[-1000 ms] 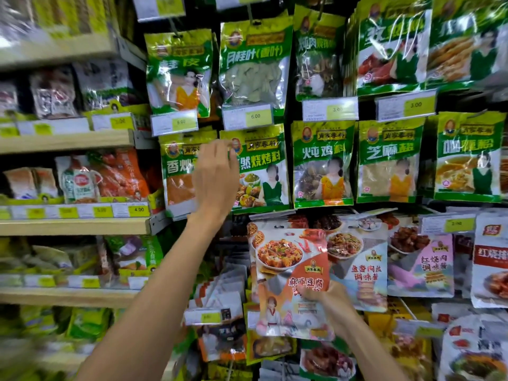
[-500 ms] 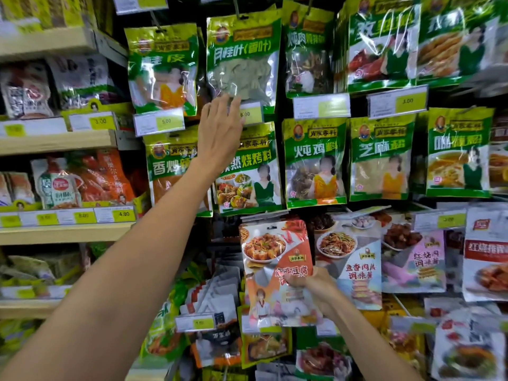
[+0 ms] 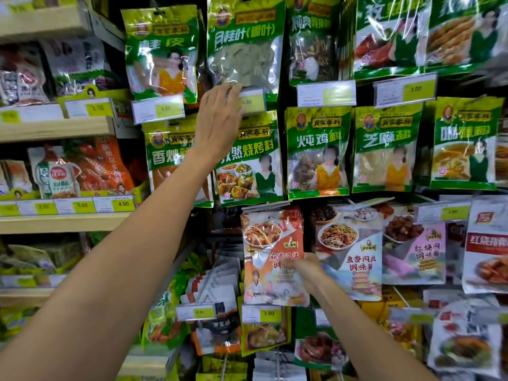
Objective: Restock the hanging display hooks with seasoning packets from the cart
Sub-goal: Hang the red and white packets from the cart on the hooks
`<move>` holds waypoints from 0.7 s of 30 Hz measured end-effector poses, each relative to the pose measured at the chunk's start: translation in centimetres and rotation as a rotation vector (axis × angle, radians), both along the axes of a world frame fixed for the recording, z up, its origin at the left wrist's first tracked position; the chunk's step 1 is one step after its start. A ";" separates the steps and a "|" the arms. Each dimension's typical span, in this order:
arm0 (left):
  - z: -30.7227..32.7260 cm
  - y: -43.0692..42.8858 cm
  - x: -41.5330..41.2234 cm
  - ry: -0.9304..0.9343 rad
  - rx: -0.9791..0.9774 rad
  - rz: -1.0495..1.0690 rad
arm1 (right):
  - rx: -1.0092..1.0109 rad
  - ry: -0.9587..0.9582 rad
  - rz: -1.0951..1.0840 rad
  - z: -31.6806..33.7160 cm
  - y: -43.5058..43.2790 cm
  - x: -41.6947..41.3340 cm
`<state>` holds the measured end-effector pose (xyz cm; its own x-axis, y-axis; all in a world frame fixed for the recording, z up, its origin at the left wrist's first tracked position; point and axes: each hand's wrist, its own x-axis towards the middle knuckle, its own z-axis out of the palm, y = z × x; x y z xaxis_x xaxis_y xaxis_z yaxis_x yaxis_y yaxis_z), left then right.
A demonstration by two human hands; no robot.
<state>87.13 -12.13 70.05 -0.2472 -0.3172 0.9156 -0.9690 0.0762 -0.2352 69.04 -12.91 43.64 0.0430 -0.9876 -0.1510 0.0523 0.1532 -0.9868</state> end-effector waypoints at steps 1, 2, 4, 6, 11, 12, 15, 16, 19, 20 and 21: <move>0.0 0.0 0.0 -0.002 -0.003 -0.004 | -0.002 0.011 -0.019 -0.1 -0.2 0.2; -0.1 0.0 0.1 -0.004 -0.004 -0.007 | -0.005 0.017 -0.040 -0.3 -0.3 0.3; 0.0 0.2 0.2 -0.014 -0.005 -0.008 | -0.026 0.035 -0.087 -0.6 -0.3 0.5; 0.0 0.5 0.3 -0.026 -0.020 -0.012 | -0.068 0.089 -0.130 -0.7 0.1 0.7; -1.5 2.2 0.3 -0.020 -0.059 -0.059 | -0.243 0.300 -0.233 -0.1 2.5 0.3; -2.2 2.6 0.2 -0.015 -0.047 -0.080 | -0.290 0.327 -0.261 0.2 3.2 0.0; -4.9 3.9 -0.5 -0.005 -0.012 -0.158 | -0.460 0.359 -0.335 1.4 5.6 -1.3; -5.9 4.3 -1.0 0.004 -0.005 -0.194 | -0.510 0.367 -0.359 1.8 6.5 -2.0; -9.4 5.6 -3.3 0.073 0.024 -0.356 | -0.599 0.370 -0.416 2.6 8.8 -4.6; -10.8 6.0 -4.3 0.117 0.054 -0.419 | -0.605 0.370 -0.429 2.6 9.6 -5.7; -12.3 6.5 -5.3 0.179 0.106 -0.482 | -0.604 0.380 -0.440 2.3 10.3 -6.8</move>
